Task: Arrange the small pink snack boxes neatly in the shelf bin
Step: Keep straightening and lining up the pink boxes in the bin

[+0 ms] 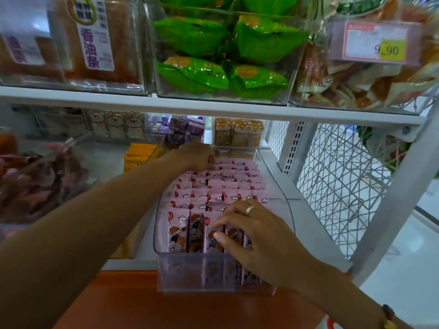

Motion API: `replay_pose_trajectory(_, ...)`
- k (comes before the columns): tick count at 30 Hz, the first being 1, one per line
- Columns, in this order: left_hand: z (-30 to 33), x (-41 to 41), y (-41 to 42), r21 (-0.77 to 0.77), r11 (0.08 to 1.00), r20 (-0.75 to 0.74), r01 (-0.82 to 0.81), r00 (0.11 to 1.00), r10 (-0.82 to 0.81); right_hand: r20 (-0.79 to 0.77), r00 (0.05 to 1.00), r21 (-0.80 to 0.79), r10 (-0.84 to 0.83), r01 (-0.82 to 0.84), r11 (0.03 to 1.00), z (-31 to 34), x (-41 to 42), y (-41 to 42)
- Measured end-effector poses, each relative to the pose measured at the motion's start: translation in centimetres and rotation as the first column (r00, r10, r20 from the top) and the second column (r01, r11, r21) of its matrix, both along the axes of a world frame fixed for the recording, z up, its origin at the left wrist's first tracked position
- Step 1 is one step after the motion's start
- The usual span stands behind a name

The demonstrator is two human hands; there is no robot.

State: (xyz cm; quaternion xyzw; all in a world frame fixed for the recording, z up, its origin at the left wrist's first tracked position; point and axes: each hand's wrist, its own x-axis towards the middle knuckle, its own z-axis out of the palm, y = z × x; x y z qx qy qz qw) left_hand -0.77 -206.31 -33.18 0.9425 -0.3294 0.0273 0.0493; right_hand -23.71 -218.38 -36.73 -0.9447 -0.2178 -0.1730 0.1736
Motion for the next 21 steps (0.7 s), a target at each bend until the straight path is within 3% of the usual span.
replay_pose_trajectory(4,-0.2,-0.6,-0.6,-0.13,0.988,0.048,-0.087,0.994,0.094,-0.032,0.999,0.032,-0.011,0.012,0.999,0.0,0.1,0.0)
replay_pose_trajectory(7,0.3,-1.3,-0.6,-0.379,0.918,0.057,-0.116,0.987,0.148,-0.054,0.998,0.034,-0.024,0.026,0.999,0.0,0.2,0.0)
replay_pose_trajectory(11,1.0,-3.6,0.1,-0.765,0.59,-0.201,-0.26,0.966,0.165,-0.052,0.998,0.062,-0.046,0.049,0.997,0.0,0.3,0.1)
replay_pose_trajectory(14,0.8,-7.0,0.9,-0.872,0.355,-0.275,-0.337,0.938,0.212,-0.055,0.996,0.116,-0.074,0.08,0.99,0.2,0.5,0.4)
replay_pose_trajectory(17,1.4,-11.4,2.7,-0.944,0.13,-0.288,-0.305,0.948,0.136,-0.028,0.994,0.281,-0.101,0.105,0.954,1.0,0.4,1.1)
replay_pose_trajectory(19,1.7,-14.4,3.9,-0.961,0.035,-0.273,-0.274,0.961,0.036,0.048,0.991,0.437,-0.123,0.09,0.895,1.9,0.1,2.0)
replay_pose_trajectory(21,1.5,-17.1,5.0,-0.971,0.025,-0.24,-0.24,0.97,-0.03,0.042,0.992,0.523,-0.12,0.081,0.848,2.8,-0.1,3.2)
